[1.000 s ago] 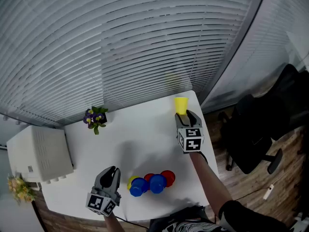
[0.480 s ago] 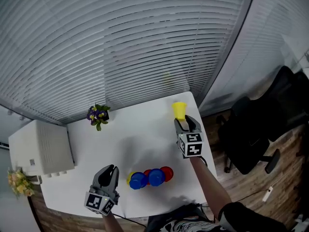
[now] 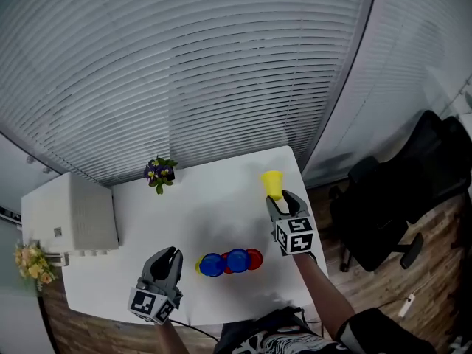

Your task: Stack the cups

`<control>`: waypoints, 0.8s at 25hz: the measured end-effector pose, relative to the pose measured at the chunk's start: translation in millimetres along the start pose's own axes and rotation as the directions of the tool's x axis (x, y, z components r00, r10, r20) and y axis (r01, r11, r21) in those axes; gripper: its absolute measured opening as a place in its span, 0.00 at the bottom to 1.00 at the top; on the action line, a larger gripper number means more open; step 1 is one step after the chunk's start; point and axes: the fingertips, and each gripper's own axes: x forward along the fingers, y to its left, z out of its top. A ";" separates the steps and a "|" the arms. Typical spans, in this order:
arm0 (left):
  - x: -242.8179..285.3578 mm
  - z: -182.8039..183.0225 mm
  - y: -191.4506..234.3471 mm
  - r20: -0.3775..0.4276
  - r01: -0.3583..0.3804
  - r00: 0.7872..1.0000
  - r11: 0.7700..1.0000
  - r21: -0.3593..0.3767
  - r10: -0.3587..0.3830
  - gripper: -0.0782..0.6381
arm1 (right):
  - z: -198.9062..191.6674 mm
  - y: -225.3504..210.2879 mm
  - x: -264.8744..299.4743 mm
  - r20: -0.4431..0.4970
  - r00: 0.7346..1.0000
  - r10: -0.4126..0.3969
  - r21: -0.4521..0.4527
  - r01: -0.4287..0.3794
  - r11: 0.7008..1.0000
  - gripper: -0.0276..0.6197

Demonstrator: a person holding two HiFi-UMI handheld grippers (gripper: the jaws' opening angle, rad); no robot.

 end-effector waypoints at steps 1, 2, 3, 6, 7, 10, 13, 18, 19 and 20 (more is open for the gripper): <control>-1.0 3.8 -2.2 0.008 -0.001 1.000 1.000 0.001 0.001 0.19 | 1.2 3.5 -4.9 0.001 1.000 0.010 -0.003 -0.010 1.000 0.34; -1.5 7.6 -4.8 0.017 -0.002 1.000 1.000 0.000 0.002 0.19 | 2.0 6.8 -9.6 0.001 1.000 0.019 -0.008 -0.019 1.000 0.34; -1.5 11.0 -7.7 0.026 0.000 1.000 1.000 0.000 0.000 0.19 | 2.6 9.8 -14.4 0.002 1.000 0.027 -0.011 -0.027 1.000 0.34; -0.1 20.0 -15.9 0.044 0.008 0.999 1.000 0.007 -0.009 0.19 | 7.4 20.4 -29.0 0.011 0.998 0.058 -0.011 -0.057 0.998 0.34; 0.7 22.6 -18.5 0.049 0.010 0.999 1.000 0.009 -0.010 0.19 | 9.9 24.3 -34.1 0.016 0.997 0.070 -0.010 -0.070 0.997 0.34; 2.9 28.0 -28.1 0.061 0.013 0.998 1.000 0.010 -0.013 0.19 | 17.3 32.5 -53.5 0.039 0.995 0.094 -0.011 -0.093 0.996 0.34; 4.4 33.5 -36.9 0.072 0.023 0.997 1.000 0.013 -0.024 0.19 | 24.2 34.0 -70.7 0.069 0.996 0.064 -0.047 -0.060 0.997 0.04; 7.4 45.0 -40.9 0.106 0.049 0.993 0.999 0.015 -0.050 0.19 | -8.8 24.4 -53.0 -0.032 0.999 0.042 -0.143 -0.046 0.989 0.09; 8.0 46.0 -41.5 0.107 0.054 0.993 0.999 0.011 -0.054 0.19 | -18.3 20.9 -52.5 -0.046 0.998 0.051 -0.134 -0.057 0.989 0.12; 8.6 46.6 -41.2 0.107 0.057 0.993 0.998 0.009 -0.058 0.19 | -25.3 18.7 -53.9 -0.048 0.996 0.069 -0.124 -0.074 0.989 0.14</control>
